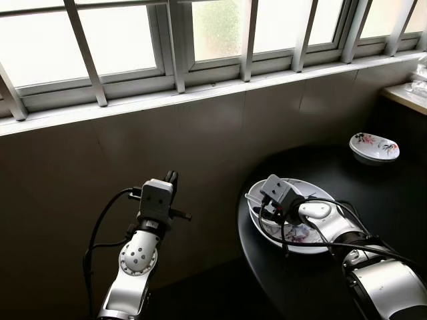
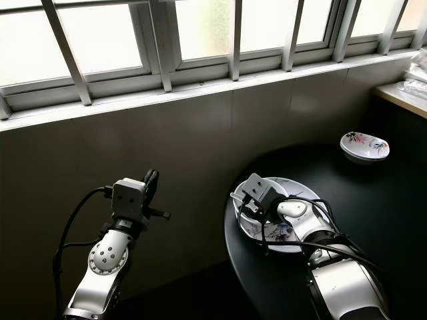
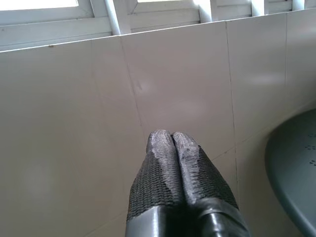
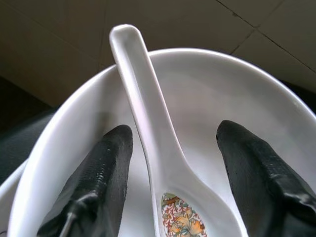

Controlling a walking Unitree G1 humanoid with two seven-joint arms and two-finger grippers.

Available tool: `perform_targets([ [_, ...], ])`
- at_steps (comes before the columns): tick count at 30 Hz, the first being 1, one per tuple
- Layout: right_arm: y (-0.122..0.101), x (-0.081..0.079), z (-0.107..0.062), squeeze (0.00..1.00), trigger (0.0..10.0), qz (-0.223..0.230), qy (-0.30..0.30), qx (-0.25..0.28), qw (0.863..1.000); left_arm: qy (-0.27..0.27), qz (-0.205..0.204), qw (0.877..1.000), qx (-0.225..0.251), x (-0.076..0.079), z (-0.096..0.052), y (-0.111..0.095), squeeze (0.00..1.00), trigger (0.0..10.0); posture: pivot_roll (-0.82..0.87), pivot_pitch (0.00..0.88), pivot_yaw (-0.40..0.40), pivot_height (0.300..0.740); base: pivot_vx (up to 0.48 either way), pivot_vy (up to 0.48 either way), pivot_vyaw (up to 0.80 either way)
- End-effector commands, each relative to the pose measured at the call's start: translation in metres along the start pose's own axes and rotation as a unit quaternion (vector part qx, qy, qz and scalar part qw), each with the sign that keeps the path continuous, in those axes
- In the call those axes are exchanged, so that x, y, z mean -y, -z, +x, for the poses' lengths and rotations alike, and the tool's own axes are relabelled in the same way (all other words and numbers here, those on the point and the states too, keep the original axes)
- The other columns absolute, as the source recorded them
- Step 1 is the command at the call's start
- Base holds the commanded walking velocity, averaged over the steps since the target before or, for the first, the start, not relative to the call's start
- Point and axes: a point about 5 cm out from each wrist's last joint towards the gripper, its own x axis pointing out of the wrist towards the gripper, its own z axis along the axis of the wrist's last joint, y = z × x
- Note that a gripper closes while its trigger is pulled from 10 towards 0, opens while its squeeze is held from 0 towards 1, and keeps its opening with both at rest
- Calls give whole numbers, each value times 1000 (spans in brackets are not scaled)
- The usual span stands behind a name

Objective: Kitchen organization

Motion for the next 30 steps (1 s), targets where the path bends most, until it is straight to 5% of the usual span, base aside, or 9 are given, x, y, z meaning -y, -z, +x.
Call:
perform_targets([
  [1,0,-3,3,0,10000,-2,-1,-9,1000,-3,7,1000,-13,-2,-2,4,0,10000,-24,0,6,740,0,0,0],
  [3,1,-7,4,0,10000,0,-7,-8,1000,-4,8,1000,-14,-2,-2,5,0,10000,-22,0,5,740,0,0,0],
  [4,1,-8,4,0,8627,5,-11,-7,1000,-4,8,1000,-14,-2,-2,5,0,10000,-21,0,5,740,0,0,0],
  [5,2,-10,5,0,8627,8,-14,-7,1000,-4,9,1000,-14,-2,-3,5,0,10000,-21,0,5,740,0,0,0],
  [6,3,-11,5,0,4118,18,-17,-7,1000,-5,9,1000,-14,-2,-3,5,0,10000,-21,0,5,740,0,0,0],
  [7,3,-11,5,0,4118,18,-17,-7,1000,-5,9,1000,-14,-2,-3,5,0,10000,-21,0,5,740,0,0,0],
  [8,3,-11,5,0,0,25,-16,-7,1000,-5,9,1000,-15,-2,-3,5,0,10000,-21,0,5,740,0,0,0],
  [21,8,-7,3,0,0,67,22,-10,997,0,6,1000,-18,-1,-2,7,0,10000,-27,0,8,740,0,0,0],
  [30,-19,10,5,0,0,91,103,54,989,3,5,1000,-21,0,-4,8,0,10000,-34,0,11,740,0,0,0],
])
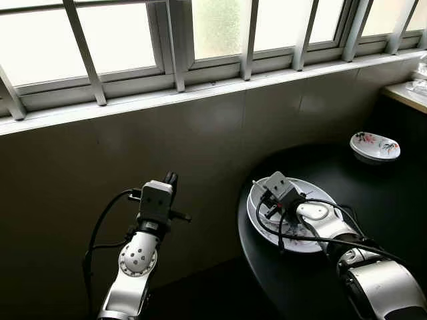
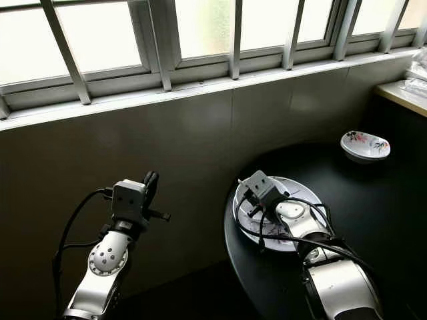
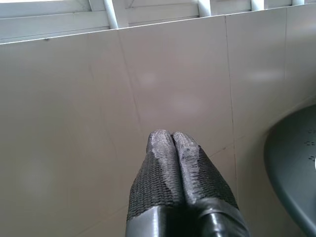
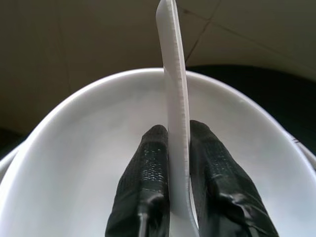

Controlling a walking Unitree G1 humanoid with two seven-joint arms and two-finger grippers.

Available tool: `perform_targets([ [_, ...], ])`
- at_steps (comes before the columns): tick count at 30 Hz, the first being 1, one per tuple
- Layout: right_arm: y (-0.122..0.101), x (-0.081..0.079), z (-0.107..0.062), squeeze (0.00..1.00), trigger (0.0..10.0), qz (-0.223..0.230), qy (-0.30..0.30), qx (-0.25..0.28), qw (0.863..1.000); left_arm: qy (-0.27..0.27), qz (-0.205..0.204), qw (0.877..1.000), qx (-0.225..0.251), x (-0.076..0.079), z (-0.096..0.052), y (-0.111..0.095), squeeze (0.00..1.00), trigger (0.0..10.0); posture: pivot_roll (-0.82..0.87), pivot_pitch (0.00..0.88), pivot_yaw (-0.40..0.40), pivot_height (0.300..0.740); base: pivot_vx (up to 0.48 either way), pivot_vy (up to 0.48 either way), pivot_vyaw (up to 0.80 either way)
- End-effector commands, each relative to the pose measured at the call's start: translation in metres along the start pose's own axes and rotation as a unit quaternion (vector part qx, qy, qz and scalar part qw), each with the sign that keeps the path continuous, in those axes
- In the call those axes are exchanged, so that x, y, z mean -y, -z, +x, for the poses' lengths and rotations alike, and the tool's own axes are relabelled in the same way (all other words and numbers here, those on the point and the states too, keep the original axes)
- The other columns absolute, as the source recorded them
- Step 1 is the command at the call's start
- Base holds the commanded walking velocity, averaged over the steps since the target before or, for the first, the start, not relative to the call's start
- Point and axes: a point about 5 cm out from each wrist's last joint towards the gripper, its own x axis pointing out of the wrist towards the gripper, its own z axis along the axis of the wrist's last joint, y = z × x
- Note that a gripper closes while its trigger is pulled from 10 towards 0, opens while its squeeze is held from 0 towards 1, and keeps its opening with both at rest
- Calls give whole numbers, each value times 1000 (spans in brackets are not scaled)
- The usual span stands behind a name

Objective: Kitchen organization

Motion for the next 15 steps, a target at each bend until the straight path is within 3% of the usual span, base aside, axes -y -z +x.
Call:
perform_targets([
  [1,-23,4,3,0,0,8,25,47,999,3,4,1000,-16,0,-3,6,0,10000,-37,0,12,740,0,0,0],
  [8,-44,-2,3,0,0,-44,65,122,989,5,3,1000,-17,1,-3,7,0,10000,-43,0,14,740,0,0,0],
  [11,-53,-6,0,0,0,-43,77,164,983,6,3,1000,-18,1,-3,7,0,10000,-46,0,15,740,0,0,0],
  [15,-65,-20,-6,0,0,-67,84,225,968,4,1,1000,-18,0,-4,7,0,10000,-50,0,16,740,0,0,0],
])
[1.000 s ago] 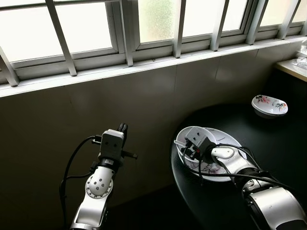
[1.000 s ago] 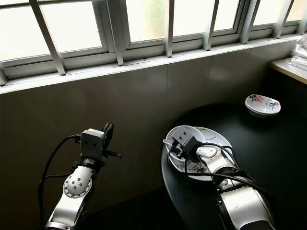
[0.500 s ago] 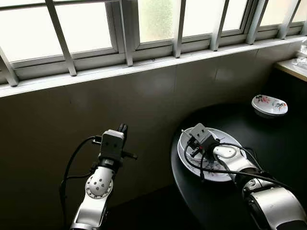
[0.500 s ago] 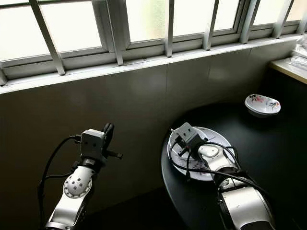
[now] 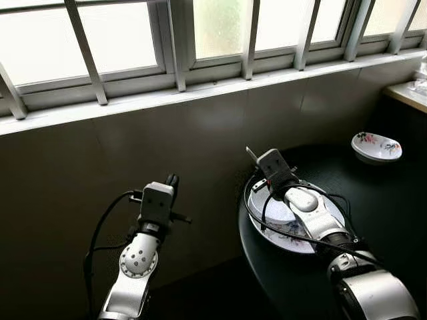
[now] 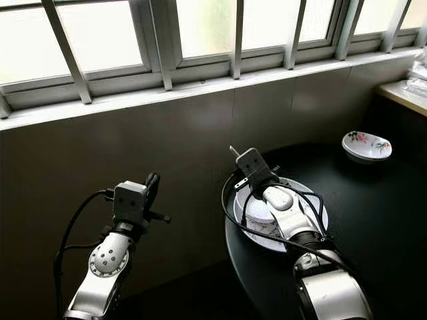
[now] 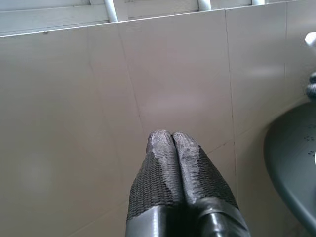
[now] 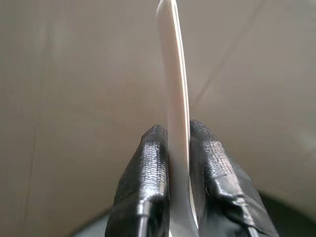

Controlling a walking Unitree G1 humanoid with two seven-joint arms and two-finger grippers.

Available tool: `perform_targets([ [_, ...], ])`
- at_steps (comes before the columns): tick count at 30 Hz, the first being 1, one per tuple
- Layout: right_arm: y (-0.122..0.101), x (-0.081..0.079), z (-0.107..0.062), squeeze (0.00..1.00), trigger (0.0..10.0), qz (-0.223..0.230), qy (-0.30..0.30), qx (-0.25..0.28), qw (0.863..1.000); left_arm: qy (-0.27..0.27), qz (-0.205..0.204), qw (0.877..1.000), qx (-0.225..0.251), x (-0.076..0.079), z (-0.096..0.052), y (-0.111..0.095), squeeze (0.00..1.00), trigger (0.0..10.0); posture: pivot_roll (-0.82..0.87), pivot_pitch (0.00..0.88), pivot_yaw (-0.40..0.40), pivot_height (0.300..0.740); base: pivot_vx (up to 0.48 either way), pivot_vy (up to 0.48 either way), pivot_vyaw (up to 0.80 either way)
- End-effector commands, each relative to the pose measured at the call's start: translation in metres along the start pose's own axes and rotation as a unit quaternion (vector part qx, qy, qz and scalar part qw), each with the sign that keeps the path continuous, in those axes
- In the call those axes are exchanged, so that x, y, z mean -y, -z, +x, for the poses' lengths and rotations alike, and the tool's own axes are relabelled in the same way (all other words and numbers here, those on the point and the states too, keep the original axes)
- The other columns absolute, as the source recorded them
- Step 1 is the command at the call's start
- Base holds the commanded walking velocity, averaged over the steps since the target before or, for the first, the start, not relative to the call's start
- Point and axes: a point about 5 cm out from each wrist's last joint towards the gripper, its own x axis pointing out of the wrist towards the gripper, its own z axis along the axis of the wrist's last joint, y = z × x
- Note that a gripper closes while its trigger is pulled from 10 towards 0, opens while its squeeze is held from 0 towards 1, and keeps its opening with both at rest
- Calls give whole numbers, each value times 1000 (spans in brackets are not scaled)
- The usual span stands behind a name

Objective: Kitchen organization

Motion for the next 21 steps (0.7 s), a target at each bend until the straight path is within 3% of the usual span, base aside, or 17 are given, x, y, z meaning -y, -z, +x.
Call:
perform_targets([
  [1,-12,-3,1,0,0,-11,4,33,999,1,1,1000,-12,-1,-2,5,0,10000,-50,0,16,740,0,0,0],
  [8,-21,-19,-5,0,0,-9,10,73,997,-4,-7,1000,-17,-4,-4,7,0,10000,-52,0,19,740,0,0,686],
  [17,-22,-35,-15,0,0,-34,0,86,996,-9,-4,1000,-21,-6,-5,9,0,10000,-52,0,18,740,0,0,800],
  [21,-22,-39,-17,0,0,-33,-4,87,996,-8,-3,1000,-22,-6,-5,10,0,10000,-51,0,17,740,0,372,800],
])
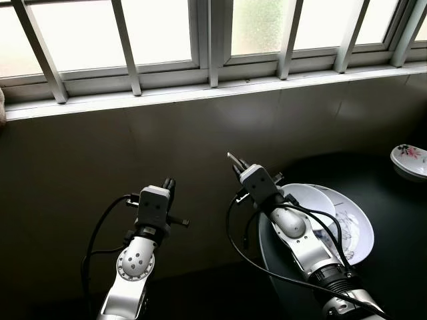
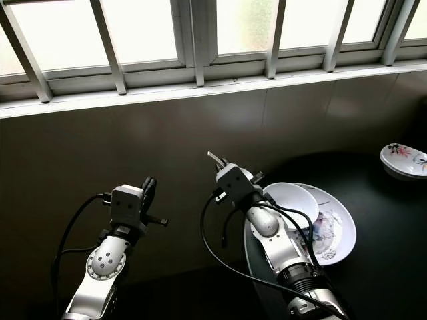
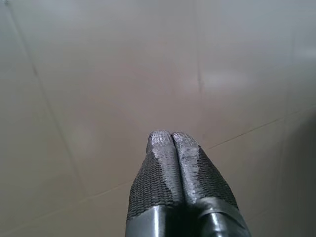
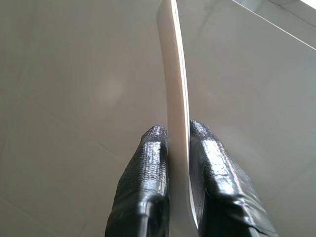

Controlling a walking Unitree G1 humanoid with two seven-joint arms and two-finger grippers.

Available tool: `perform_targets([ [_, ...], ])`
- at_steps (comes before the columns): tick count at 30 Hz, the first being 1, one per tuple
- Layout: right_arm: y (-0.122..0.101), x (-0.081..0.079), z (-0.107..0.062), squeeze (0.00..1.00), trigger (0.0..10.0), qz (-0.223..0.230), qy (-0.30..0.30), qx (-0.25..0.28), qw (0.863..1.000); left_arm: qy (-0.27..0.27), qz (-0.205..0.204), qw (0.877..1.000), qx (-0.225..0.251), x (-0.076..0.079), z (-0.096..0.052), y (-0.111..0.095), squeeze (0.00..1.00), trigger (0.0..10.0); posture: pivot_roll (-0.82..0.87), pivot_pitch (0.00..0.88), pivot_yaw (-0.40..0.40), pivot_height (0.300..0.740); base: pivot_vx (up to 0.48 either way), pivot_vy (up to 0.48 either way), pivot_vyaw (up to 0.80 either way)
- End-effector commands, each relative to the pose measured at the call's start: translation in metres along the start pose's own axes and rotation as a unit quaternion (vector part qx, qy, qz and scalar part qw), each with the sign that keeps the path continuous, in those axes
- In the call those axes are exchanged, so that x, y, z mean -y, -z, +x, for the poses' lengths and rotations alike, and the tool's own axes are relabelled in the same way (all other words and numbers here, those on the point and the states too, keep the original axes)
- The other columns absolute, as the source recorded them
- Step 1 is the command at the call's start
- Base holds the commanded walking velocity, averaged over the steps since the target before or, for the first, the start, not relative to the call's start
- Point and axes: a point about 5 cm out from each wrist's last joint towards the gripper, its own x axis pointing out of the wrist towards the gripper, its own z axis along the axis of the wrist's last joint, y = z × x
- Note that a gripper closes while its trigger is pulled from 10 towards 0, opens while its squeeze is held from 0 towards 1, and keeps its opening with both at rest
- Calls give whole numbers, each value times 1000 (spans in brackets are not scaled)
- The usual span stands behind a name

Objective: Kitchen organization

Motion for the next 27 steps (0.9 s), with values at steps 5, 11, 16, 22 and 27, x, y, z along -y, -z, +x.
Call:
perform_targets([
  [5,-5,-7,-1,0,0,-2,-6,9,1000,-2,2,1000,-6,-3,-1,2,0,10000,-51,0,15,740,0,456,800],
  [11,-5,-9,-3,0,0,1,-6,6,1000,-3,2,1000,1,-2,-1,1,0,10000,-54,0,16,740,0,431,800],
  [16,-6,-11,-4,0,0,6,-5,5,1000,-3,4,1000,8,-2,-1,-1,0,10000,-53,0,15,740,0,0,800],
  [22,-8,-13,-5,0,0,9,-5,7,1000,-4,5,1000,10,-2,-1,-1,0,10000,-53,0,16,740,0,0,800],
  [27,-9,-14,-5,0,0,13,-3,7,1000,-6,9,1000,11,-3,-1,-1,0,10000,-51,0,15,740,0,0,800],
])
